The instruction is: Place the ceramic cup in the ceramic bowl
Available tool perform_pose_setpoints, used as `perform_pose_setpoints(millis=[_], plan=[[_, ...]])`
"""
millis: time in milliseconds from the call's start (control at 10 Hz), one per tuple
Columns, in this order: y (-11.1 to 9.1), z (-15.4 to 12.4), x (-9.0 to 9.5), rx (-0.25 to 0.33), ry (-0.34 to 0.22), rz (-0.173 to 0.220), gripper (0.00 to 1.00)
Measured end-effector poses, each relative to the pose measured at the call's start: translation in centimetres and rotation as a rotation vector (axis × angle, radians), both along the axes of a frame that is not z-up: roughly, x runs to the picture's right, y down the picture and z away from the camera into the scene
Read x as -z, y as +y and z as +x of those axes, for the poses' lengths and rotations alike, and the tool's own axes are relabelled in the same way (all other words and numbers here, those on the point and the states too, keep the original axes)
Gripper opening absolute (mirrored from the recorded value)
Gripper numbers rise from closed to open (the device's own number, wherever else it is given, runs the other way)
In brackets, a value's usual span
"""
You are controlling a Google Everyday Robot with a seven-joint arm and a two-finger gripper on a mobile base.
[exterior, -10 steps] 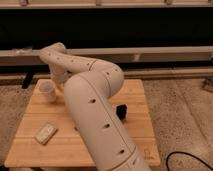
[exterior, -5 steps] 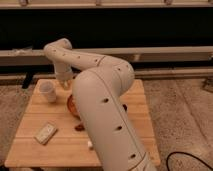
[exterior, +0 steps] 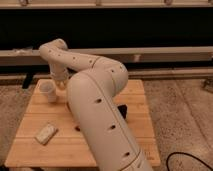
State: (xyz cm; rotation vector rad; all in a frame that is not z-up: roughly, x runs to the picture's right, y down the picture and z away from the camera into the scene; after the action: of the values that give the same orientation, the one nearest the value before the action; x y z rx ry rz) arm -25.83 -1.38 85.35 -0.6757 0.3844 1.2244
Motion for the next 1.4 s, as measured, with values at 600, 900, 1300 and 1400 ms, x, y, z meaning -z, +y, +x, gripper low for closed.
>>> perform_pose_setpoints(millis=[600, 900, 1300, 1400], plan=[[-1.6, -2.1, 1.1, 0.066, -0.049, 0.011, 0.68], [-4.3, -4.7, 2.4, 0.119, -0.086, 0.033, 0.80], [-4.4, -6.7, 1.0, 0.158, -0.104, 0.045, 0.80], [-4.1, -6.7, 0.6, 0.165, -0.104, 0.041, 0.80]])
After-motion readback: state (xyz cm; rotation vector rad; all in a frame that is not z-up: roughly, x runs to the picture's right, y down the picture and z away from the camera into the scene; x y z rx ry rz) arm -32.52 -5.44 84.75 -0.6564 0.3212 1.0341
